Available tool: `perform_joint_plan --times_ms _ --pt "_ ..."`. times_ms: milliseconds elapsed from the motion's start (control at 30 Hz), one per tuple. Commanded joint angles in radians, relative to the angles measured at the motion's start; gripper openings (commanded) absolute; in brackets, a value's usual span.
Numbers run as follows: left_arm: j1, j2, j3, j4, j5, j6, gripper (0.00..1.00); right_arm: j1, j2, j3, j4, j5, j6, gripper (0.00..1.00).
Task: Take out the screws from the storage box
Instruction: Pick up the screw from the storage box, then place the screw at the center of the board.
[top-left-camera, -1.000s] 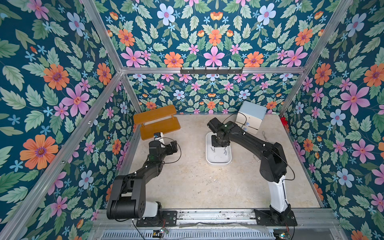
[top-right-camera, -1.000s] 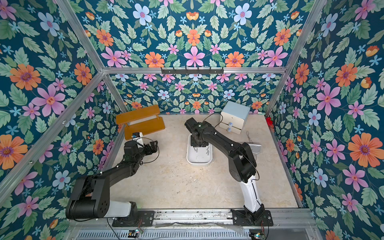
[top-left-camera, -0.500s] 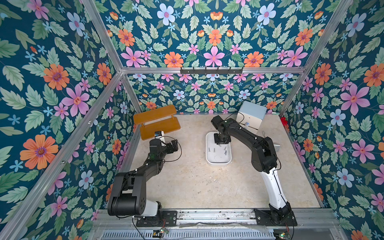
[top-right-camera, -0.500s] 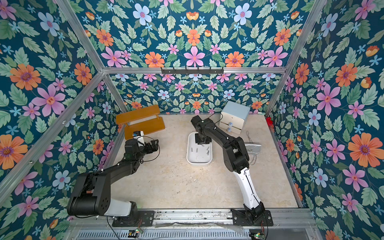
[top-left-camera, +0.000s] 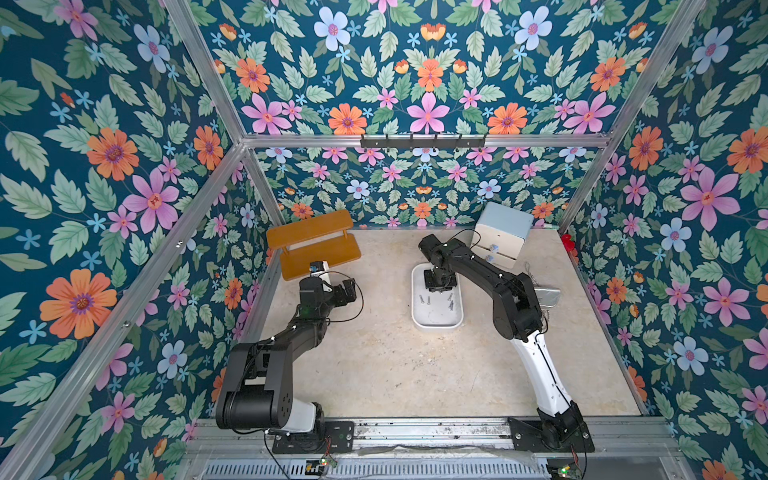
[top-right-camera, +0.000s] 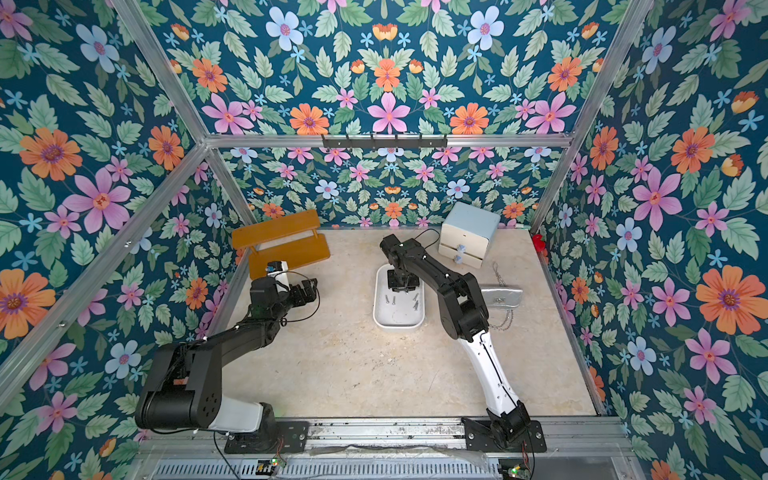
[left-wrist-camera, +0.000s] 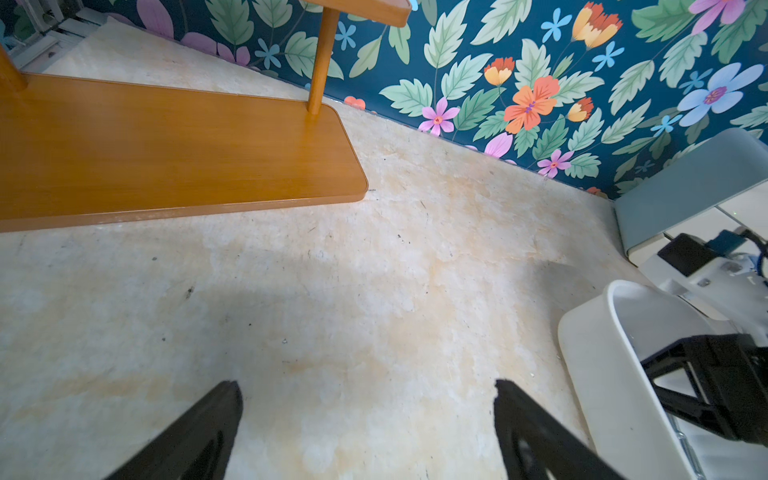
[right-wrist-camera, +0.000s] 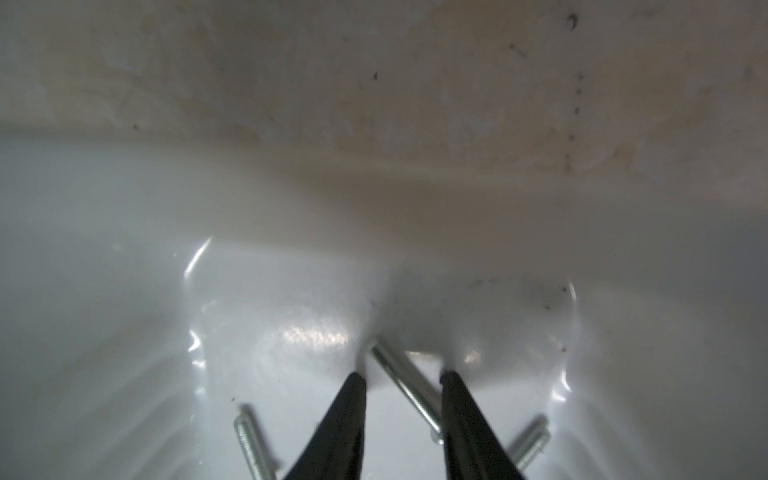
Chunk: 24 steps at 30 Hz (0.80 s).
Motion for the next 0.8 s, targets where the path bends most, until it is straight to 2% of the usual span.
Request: perform_joint_plan --times_ms 0,133,200,467,600,667,767 --pt "0.001 -0.002 0.001 0.0 -0.003 0.012 0.99 0.0 0.017 0.02 -0.048 -0.012 0.005 0.29" --pt "0.001 -0.013 -0.001 -0.004 -0.012 0.014 0.99 -0.001 0.013 0.02 -0.059 -0.029 0.007 0.07" --pt "0.0 -0.016 -0.004 -0.005 -0.017 0.016 0.99 0.0 0.001 0.009 -0.058 -0.028 0.008 0.0" --pt "0.001 -0.02 -0.004 -0.007 -0.007 0.017 0.99 -0.002 -0.134 -0.018 -0.051 -0.005 0.021 0.0" --pt "-0.001 -0.012 0.021 -0.028 0.079 -0.006 0.99 -0.002 -0.249 -0.059 -0.077 0.059 0.027 0.0" --pt "-0.027 -0.023 0.07 -0.121 0.08 -0.036 0.99 -0.012 -0.326 -0.146 -0.073 0.089 0.043 0.0" --pt "-0.111 -0.068 0.142 -0.287 -0.014 -0.058 0.99 -0.05 -0.459 -0.376 0.01 0.077 0.086 0.0"
